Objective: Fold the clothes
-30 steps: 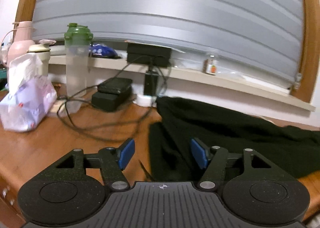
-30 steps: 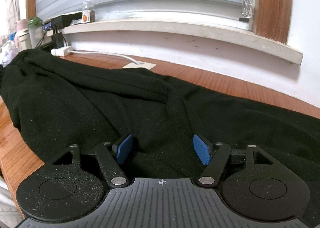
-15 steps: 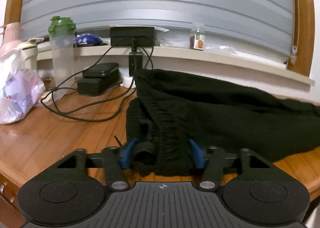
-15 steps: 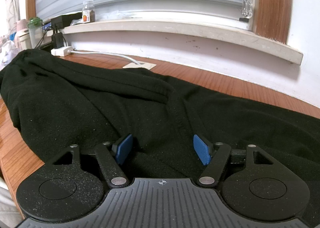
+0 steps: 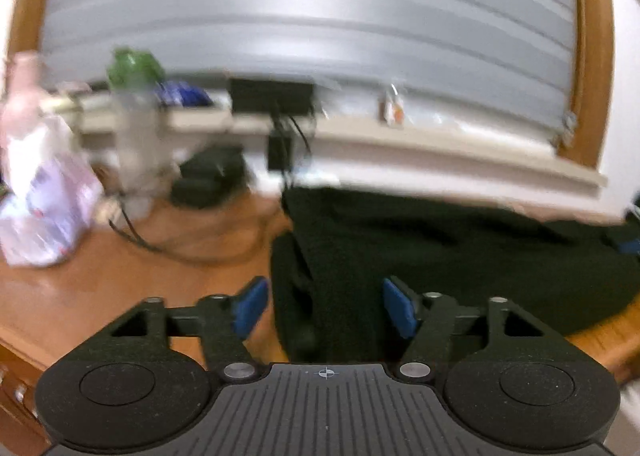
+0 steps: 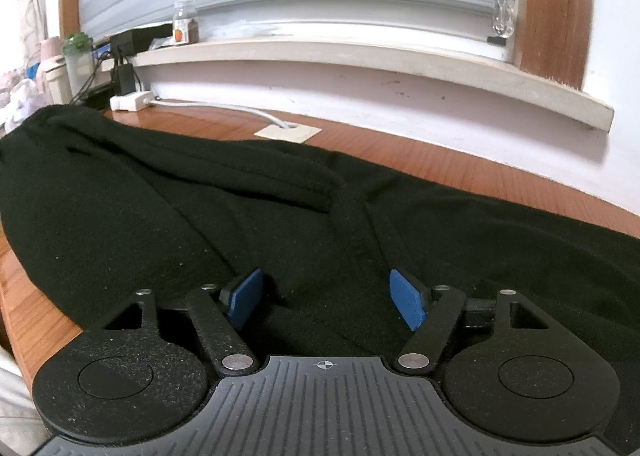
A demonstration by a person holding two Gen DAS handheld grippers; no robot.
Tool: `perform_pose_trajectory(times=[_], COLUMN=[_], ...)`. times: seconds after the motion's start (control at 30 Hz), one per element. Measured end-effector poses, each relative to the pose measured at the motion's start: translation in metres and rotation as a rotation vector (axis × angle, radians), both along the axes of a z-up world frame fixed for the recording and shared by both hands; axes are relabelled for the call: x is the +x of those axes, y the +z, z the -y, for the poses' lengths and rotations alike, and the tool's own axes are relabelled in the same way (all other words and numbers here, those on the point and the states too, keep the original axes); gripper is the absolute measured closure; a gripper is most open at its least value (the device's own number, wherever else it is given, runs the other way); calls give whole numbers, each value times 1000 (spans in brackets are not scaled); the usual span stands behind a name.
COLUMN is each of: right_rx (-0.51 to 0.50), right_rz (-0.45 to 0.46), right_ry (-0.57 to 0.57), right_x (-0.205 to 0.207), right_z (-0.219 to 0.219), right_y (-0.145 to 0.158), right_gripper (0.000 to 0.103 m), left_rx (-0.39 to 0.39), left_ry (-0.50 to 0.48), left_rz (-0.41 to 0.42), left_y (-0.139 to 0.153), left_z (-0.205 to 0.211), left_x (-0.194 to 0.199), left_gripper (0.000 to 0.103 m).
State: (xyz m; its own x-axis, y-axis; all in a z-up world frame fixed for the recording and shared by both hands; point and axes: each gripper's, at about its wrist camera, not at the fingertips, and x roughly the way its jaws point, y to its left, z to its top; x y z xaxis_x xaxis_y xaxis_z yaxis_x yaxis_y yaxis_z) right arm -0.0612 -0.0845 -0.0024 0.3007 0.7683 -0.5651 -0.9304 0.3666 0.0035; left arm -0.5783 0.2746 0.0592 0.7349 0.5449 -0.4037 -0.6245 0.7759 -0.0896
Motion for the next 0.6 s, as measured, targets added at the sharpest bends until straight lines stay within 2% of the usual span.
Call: perform_pose_trajectory(times=[0.13, 0.23, 0.4, 0.53, 0.6], right_rx=[1, 6, 50, 85, 65], right_rz=[0, -1, 23, 66, 108], right_ry=[-1, -3, -16, -73, -121], right_x=[-1, -1, -4, -7, -6], right_z=[0, 1, 18, 50, 75], right_y=[0, 0, 5, 12, 12], right_gripper=[33, 32, 23, 23, 23], left_rx=[33, 57, 66, 27, 10], left_ry=[-35, -93, -249, -386, -443], left_rz=[48, 46, 32, 45, 52], left_y=[17, 24, 23, 14, 8], left_z=[3, 6, 18, 33, 43], left_x=[20, 55, 138, 212, 247], left_gripper=[28, 28, 24, 24, 24])
